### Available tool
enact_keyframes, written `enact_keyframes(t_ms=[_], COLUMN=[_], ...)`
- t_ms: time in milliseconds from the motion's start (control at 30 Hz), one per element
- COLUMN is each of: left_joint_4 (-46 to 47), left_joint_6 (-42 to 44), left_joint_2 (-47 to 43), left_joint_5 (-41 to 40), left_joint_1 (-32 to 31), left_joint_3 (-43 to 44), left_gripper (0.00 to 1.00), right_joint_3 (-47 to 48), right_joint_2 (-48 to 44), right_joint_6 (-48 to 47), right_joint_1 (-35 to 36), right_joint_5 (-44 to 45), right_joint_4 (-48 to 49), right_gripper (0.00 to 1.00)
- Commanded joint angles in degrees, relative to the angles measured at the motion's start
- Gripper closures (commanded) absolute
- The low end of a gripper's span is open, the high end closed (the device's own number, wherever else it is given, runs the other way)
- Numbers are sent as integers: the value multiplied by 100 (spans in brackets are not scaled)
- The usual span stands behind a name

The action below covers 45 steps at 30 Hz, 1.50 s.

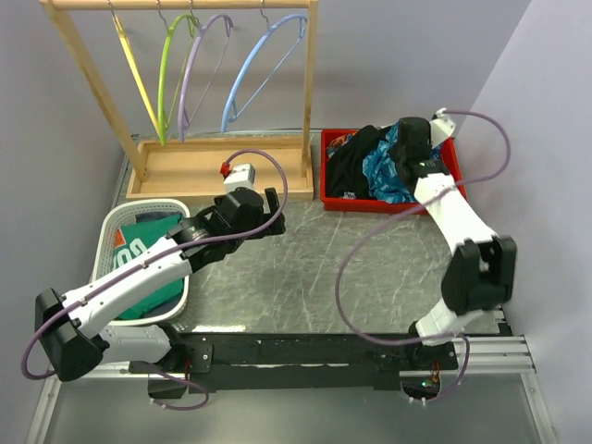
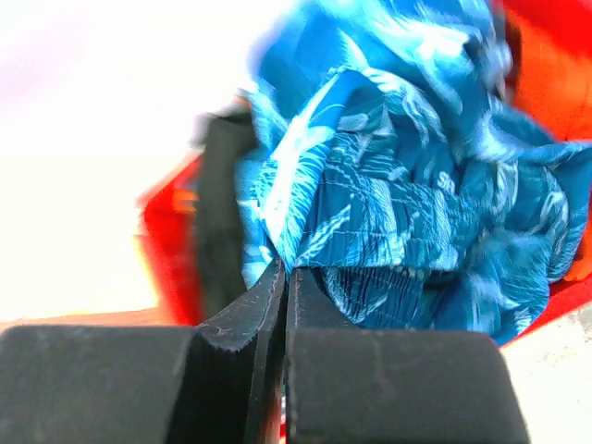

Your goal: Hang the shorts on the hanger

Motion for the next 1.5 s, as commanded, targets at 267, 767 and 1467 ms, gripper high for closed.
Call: enact_keyframes(t_ms=[267, 767, 1467], left_joint_4=[415, 1399, 1611], left_joint_6=[770, 1422, 296], left_joint_2=[-451, -1312, 425], left_joint_5=[497, 2685, 1448], left_joint_1=[39, 39, -40], left_joint_3=[771, 597, -479], left_gripper=[3, 5, 27], right_joint_3=[1062, 2770, -2556], right_joint_2=[-2727, -2606, -2632], right_joint_6=[-1111, -1630, -294], right_joint_1=[1357, 3687, 3160], right_joint_5=[1305, 1200, -461], right_joint_4=[-413, -1170, -679], right_gripper=[100, 100, 29])
